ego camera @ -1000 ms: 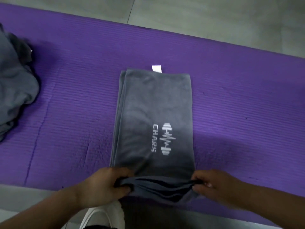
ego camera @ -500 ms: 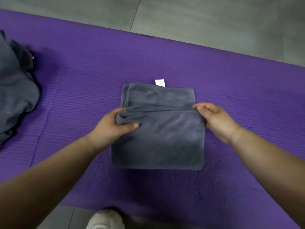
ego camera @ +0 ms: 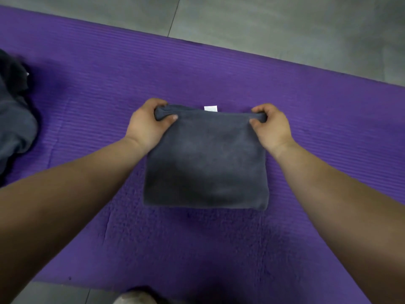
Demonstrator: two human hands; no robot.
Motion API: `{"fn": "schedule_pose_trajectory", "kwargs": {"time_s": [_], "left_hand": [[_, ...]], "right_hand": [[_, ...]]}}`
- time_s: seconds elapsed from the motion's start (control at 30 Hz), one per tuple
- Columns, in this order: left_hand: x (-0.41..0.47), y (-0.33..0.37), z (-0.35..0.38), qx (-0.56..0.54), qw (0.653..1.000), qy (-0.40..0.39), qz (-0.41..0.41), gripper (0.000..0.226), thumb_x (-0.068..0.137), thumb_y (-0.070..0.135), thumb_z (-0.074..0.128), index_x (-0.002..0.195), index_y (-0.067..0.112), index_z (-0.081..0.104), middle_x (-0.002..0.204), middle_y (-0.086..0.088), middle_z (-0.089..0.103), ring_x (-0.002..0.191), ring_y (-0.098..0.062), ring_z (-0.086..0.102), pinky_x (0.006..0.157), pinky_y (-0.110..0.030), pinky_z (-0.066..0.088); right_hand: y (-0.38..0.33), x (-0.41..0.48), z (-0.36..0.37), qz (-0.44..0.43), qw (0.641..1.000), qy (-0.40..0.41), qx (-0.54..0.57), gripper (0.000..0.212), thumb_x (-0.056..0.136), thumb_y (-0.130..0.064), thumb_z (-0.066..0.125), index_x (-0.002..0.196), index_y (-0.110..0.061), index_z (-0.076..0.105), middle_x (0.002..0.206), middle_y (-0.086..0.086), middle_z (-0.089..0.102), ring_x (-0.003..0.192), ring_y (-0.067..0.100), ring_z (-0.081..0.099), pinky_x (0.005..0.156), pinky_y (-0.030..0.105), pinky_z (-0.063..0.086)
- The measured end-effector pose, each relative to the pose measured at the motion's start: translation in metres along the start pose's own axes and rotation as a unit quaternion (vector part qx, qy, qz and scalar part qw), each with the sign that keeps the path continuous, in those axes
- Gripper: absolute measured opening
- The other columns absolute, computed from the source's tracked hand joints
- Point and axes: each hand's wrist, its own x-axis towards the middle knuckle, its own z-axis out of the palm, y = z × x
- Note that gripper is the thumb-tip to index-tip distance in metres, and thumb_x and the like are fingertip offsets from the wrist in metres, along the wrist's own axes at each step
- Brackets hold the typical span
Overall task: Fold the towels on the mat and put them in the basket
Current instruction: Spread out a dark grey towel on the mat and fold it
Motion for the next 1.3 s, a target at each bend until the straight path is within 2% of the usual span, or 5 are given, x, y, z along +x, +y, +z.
{"fn": "schedule_pose_trajectory", "kwargs": {"time_s": [0.37, 0.57, 0.87, 1.1, 1.3], "left_hand": [[-0.022, -0.02, 0.002, 0.136, 0.975, 0.046, 0.169, 0.07, 0.085, 0.042, 0.054, 0.14, 0.004, 0.031, 0.142, -0.023, 0.034, 0.133, -0.029, 0.026, 0.107, -0.034, 0.015], [-0.089, -0.063, -0.014, 0.234, 0.852, -0.12, 0.453, 0.072, 0.085, 0.069, 0.027, 0.129, 0.013, 0.04, 0.134, -0.015, 0.045, 0.129, -0.024, 0.032, 0.113, -0.03, 0.01], [-0.096, -0.107, -0.003, 0.3, 0.813, -0.124, 0.483, 0.059, 0.096, 0.051, 0.016, 0.147, 0.026, 0.001, 0.155, 0.01, -0.007, 0.142, -0.004, -0.002, 0.115, -0.029, 0.007], [-0.096, -0.088, -0.007, 0.306, 0.817, -0.1, 0.479, 0.039, 0.099, 0.03, 0.018, 0.124, 0.013, 0.042, 0.12, -0.01, 0.062, 0.132, -0.013, 0.031, 0.112, -0.022, 0.01], [-0.092, -0.085, -0.016, 0.318, 0.832, -0.086, 0.447, 0.053, 0.068, 0.037, 0.045, 0.114, 0.011, 0.046, 0.113, -0.019, 0.064, 0.112, -0.025, 0.042, 0.114, -0.023, 0.006]], "right_hand": [[0.012, -0.012, 0.008, -0.069, 0.971, -0.011, -0.23, 0.042, 0.092, -0.007, 0.042, 0.134, -0.006, 0.038, 0.136, 0.016, 0.037, 0.122, 0.033, 0.038, 0.096, 0.036, 0.03], [0.027, -0.034, -0.008, -0.184, 0.962, 0.071, -0.186, 0.038, 0.079, -0.022, 0.051, 0.103, 0.008, 0.056, 0.106, 0.03, 0.054, 0.097, 0.044, 0.053, 0.087, 0.032, 0.029], [0.068, -0.121, -0.032, 0.08, 0.964, -0.251, 0.031, 0.028, 0.08, -0.013, 0.068, 0.058, -0.019, 0.051, 0.05, -0.012, 0.045, 0.044, -0.003, 0.042, 0.048, 0.01, 0.033], [0.074, -0.106, -0.039, 0.06, 0.939, -0.33, -0.076, 0.034, 0.085, -0.015, 0.063, 0.059, -0.02, 0.042, 0.058, -0.005, 0.037, 0.044, 0.001, 0.036, 0.051, 0.015, 0.029], [0.078, -0.125, -0.037, -0.416, 0.857, -0.058, -0.299, 0.066, 0.061, -0.046, 0.063, 0.114, -0.013, 0.045, 0.124, 0.01, 0.045, 0.11, 0.022, 0.042, 0.1, 0.032, 0.027]]}}
